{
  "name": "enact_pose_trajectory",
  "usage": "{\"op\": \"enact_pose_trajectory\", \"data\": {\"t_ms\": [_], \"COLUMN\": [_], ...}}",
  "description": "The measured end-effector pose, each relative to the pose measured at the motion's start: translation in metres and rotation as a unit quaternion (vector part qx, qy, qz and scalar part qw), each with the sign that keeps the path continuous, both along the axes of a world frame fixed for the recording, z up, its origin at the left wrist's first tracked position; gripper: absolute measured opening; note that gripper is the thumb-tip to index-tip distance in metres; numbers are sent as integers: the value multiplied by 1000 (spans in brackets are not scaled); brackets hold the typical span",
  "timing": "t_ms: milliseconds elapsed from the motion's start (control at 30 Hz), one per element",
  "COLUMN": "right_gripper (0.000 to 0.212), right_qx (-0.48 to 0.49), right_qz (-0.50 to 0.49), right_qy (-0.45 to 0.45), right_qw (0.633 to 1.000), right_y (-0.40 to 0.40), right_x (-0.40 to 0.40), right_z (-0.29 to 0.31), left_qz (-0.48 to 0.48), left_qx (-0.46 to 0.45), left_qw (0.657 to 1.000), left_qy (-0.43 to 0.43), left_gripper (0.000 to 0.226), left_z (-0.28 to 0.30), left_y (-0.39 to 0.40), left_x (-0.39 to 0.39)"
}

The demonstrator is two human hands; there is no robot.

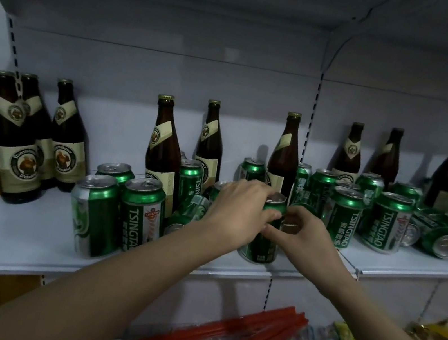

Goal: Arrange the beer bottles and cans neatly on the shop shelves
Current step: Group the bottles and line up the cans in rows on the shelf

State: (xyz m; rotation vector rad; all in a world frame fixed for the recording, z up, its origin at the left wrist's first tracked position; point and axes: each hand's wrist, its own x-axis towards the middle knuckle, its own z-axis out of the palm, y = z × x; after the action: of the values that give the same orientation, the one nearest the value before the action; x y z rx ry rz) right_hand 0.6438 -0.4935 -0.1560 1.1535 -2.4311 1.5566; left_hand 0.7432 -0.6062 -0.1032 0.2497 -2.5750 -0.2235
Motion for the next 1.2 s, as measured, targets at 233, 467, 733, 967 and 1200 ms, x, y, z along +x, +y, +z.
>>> {"op": "enact_pose_trajectory", "data": {"t_ms": [233, 467, 733, 967, 1200], "right_gripper": [42, 71, 28, 48, 62], "right_qx": [26, -49, -151, -17, 33], "right_qz": [17, -11, 57, 135, 168], "right_qy": [-8, 40, 81, 29, -1], "right_qw": [999, 998, 984, 990, 985], "right_y": [1, 11, -23, -117, -170], "right_x": [1, 16, 62, 78, 74], "right_z": [4, 30, 83, 97, 83], "left_qz": [-15, 10, 86, 111, 64], "left_qx": [6, -16, 98, 262, 319], "left_qw": [1000, 997, 962, 931, 933], "left_qy": [20, 70, 240, 230, 154], "left_gripper": [45, 47, 34, 60, 56], "left_z": [-2, 8, 30, 52, 57], "left_y": [-5, -34, -89, -137, -158], "left_x": [9, 49, 90, 77, 66]}}
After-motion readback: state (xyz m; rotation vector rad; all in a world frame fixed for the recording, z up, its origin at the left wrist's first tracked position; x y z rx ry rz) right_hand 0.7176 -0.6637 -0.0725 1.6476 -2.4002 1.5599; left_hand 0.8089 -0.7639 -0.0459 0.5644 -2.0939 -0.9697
